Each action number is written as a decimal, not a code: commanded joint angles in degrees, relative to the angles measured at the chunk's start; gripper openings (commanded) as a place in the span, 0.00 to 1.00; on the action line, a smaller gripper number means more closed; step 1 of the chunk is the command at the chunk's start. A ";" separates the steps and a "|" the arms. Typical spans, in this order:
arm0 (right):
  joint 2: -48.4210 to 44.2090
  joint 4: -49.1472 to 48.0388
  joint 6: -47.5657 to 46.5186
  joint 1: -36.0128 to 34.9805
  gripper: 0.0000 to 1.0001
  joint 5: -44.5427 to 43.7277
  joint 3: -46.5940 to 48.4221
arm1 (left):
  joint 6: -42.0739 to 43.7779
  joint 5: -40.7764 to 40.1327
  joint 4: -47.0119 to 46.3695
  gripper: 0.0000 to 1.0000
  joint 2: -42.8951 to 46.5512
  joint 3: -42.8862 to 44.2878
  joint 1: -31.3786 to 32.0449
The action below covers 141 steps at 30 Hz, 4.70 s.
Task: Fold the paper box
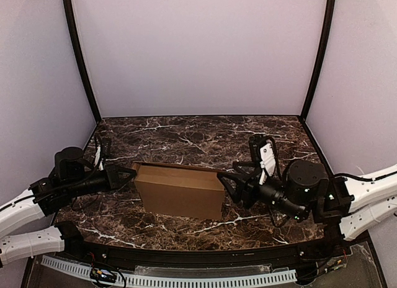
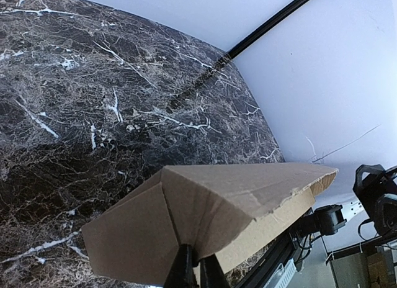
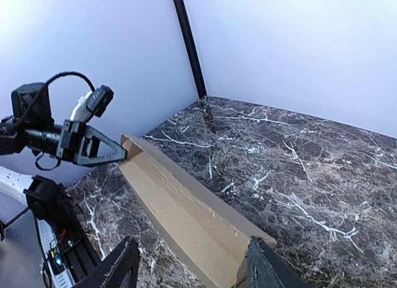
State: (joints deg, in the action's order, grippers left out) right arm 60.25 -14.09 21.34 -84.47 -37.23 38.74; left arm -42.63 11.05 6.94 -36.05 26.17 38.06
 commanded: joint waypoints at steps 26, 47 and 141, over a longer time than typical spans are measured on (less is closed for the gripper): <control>36.09 3.26 -3.82 11.66 0.00 11.97 31.41 | -2.74 -6.80 8.20 0.03 -2.04 0.61 1.61; 36.98 6.84 6.39 11.02 0.00 16.09 20.79 | -2.14 -0.63 11.39 0.27 1.39 4.33 1.67; 15.34 -3.97 0.79 27.89 0.00 47.70 -10.43 | 14.91 8.55 10.99 0.07 -12.19 12.80 -3.02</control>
State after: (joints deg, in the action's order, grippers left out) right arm 73.17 -32.77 22.76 -56.97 11.29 30.41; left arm -31.22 22.39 6.83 -47.33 33.17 35.40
